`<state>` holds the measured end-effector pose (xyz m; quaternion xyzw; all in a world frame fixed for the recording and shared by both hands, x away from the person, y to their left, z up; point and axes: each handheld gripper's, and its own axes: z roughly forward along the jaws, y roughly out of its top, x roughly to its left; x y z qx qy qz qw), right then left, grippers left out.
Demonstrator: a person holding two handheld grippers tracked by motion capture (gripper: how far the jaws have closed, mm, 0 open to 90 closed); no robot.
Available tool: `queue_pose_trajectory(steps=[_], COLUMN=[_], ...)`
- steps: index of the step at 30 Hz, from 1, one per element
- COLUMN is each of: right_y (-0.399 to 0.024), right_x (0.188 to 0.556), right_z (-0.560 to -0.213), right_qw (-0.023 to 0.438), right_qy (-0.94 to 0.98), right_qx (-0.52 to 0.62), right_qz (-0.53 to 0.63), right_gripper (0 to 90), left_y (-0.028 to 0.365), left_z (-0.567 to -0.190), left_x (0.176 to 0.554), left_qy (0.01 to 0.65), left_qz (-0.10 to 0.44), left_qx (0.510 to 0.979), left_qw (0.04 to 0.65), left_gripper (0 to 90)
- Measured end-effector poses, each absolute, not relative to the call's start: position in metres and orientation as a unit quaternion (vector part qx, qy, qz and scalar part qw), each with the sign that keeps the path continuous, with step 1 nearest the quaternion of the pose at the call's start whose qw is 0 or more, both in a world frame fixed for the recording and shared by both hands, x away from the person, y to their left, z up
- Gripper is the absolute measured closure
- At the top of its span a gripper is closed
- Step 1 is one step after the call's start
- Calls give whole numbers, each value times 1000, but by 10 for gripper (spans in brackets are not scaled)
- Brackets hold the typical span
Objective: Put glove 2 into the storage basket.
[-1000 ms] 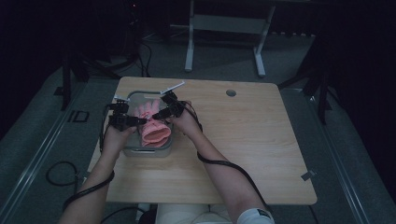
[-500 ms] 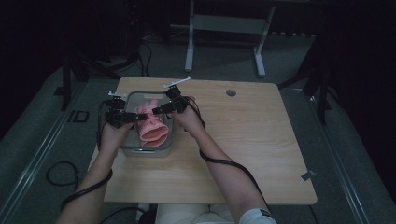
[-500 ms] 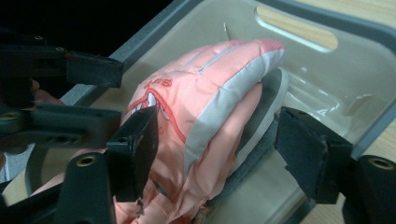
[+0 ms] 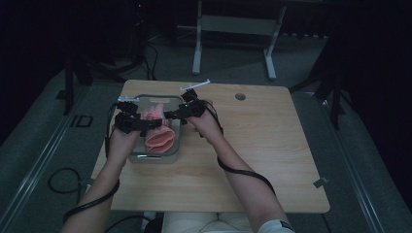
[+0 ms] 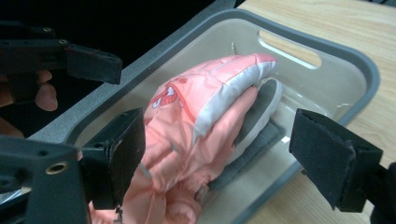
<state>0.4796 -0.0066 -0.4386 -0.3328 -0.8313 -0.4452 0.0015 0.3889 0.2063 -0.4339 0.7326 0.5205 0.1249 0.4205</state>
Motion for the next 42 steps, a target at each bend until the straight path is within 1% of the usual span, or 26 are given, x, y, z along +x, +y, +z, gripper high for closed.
queue_pose_trajectory(steps=[1, 5, 13, 14, 21, 27, 31, 42], right_y=[-14, -25, -40, -45, -59, -76, -84, -103], right_x=[475, 472, 465, 463, 455, 451, 449, 441], right_z=[-436, -431, -431, -433, -439, -448, -454, -472], right_qw=[-10, -23, -35, -33, -39, -43, -45, -57], right_qy=[-830, -829, -838, -837, -840, -844, -845, -851], right_qx=[-327, -325, -314, -314, -310, -312, -309, -302], right_qz=[-451, -455, -445, -446, -443, -435, -434, -426], right_gripper=[177, 175, 176, 176, 176, 176, 176, 173], left_y=[203, 190, 165, 158, 137, 113, 102, 74], left_z=[-433, -430, -423, -423, -425, -429, -433, -442], left_x=[387, 380, 362, 359, 347, 337, 332, 321], left_qy=[516, 499, 464, 456, 437, 410, 397, 366], left_qz=[133, 136, 141, 147, 141, 137, 128, 131], left_qx=[734, 737, 751, 757, 766, 783, 789, 808], left_qw=[421, 436, 448, 446, 450, 447, 450, 444], left_gripper=[12, 13, 13, 13, 13, 13, 13, 13])
